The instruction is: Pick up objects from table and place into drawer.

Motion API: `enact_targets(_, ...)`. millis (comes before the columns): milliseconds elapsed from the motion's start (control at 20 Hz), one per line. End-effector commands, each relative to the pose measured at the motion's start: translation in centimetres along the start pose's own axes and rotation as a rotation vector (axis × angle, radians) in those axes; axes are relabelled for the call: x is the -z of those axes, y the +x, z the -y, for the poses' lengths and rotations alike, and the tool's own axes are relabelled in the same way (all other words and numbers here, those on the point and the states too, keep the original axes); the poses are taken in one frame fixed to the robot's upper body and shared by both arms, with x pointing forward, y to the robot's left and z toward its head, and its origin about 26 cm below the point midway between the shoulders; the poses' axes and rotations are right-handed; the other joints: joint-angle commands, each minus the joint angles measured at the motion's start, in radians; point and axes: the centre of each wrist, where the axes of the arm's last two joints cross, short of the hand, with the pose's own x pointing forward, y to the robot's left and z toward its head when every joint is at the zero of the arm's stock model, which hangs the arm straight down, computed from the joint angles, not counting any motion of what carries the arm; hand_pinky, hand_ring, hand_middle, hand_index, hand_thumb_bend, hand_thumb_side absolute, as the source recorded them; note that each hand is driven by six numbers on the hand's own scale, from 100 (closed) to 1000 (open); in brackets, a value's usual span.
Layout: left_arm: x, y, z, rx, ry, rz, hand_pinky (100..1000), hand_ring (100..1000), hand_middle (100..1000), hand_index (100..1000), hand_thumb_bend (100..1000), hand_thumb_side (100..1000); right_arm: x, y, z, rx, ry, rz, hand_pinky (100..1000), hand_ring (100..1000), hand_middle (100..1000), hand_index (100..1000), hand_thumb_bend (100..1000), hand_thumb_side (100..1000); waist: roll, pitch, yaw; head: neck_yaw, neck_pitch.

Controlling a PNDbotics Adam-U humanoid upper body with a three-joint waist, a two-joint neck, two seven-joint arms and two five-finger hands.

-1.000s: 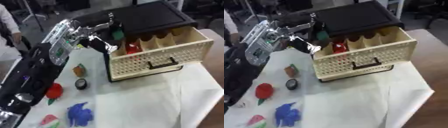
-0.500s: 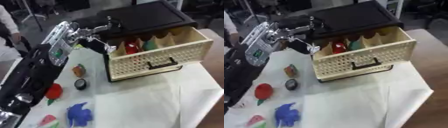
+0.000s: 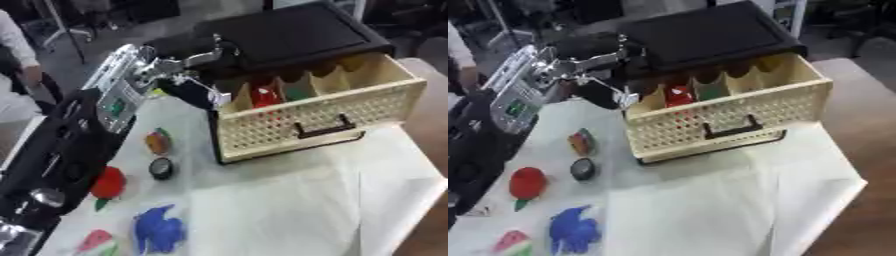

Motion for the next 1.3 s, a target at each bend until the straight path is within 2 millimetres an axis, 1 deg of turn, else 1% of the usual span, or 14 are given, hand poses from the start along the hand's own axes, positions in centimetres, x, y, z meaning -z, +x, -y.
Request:
enact_targets(50,-0.5,0.2,-1.5,0.002,0.025,0.006,385,685,679,895,100,376,0.5,0.7,0.3,0.003,-0.007,0.030,363,488,465,738,100,584,-0.013,-0.020,0.000,-0.001,-0.003)
enact_targets(250,-0.6,0.4,-1.9,-0.020,0.043,0.015,377,674,670,889,100,383,0.5,0.7,0.2,0.005,-0.009,0.032,367,490,466,739,100,583,-0.017,-0.023,0.003,-0.002,-0.001)
enact_targets(350,-0.8,0.8,-2.6,-0.048,0.078,0.041,368,662,655,874,100,387,0.6,0.7,0.2,0.006,-0.009,0.034,369,492,467,739,100,583,-0.020,-0.025,0.005,-0.003,0.001)
enact_targets(450,-1.4,1.6,-3.8,-0.082,0.150,0.092,357,643,629,857,100,408,0.6,0.7,0.2,0.005,-0.008,0.037,370,492,468,739,100,584,-0.024,-0.028,0.009,-0.006,0.006)
enact_targets(600,-2.9,3.2,-6.2,-0.180,0.300,0.185,322,580,555,792,100,453,0.6,0.7,0.3,0.000,-0.008,0.042,375,494,470,740,100,585,-0.032,-0.035,0.019,-0.014,0.018)
enact_targets(650,-3.5,3.7,-6.9,-0.214,0.338,0.204,322,580,555,792,100,453,0.6,0.7,0.3,-0.002,-0.009,0.042,375,494,470,740,100,585,-0.034,-0.037,0.021,-0.016,0.021)
enact_targets(750,-4.6,4.6,-7.9,-0.274,0.398,0.237,296,550,518,746,100,481,0.6,0.7,0.4,-0.004,-0.013,0.042,378,495,471,740,100,585,-0.039,-0.041,0.027,-0.022,0.027)
enact_targets(800,-5.1,5.0,-8.3,-0.303,0.427,0.247,259,510,479,707,100,498,0.6,0.7,0.4,-0.004,-0.014,0.041,379,496,472,741,100,585,-0.043,-0.044,0.030,-0.025,0.029)
enact_targets(850,-5.6,5.3,-8.6,-0.334,0.455,0.252,235,484,453,682,100,676,0.6,0.7,0.4,-0.005,-0.016,0.041,379,496,473,741,100,571,-0.047,-0.046,0.033,-0.028,0.032)
enact_targets(900,-6.1,5.5,-8.8,-0.368,0.487,0.251,212,460,426,663,100,513,0.5,0.7,0.4,-0.006,-0.017,0.041,380,497,473,741,100,586,-0.051,-0.048,0.037,-0.031,0.036)
enact_targets(1050,-7.3,6.3,-9.2,-0.442,0.559,0.246,204,453,421,658,100,517,0.5,0.7,0.4,-0.009,-0.018,0.042,380,497,473,741,100,588,-0.060,-0.053,0.044,-0.038,0.044)
enact_targets(1100,-7.5,6.5,-9.3,-0.457,0.572,0.246,190,431,413,636,100,535,0.5,0.7,0.4,-0.010,-0.018,0.043,376,497,474,741,100,595,-0.062,-0.053,0.045,-0.040,0.046)
enact_targets(1200,-8.6,6.8,-9.3,-0.528,0.658,0.245,190,425,415,645,100,551,0.5,0.7,0.5,-0.022,-0.012,0.048,370,495,473,741,100,604,-0.075,-0.058,0.056,-0.051,0.057)
enact_targets(1300,-9.6,7.3,-9.1,-0.612,0.733,0.250,196,426,416,650,100,581,0.6,0.7,0.6,-0.042,0.003,0.054,346,487,468,742,138,624,-0.084,-0.061,0.065,-0.059,0.065)
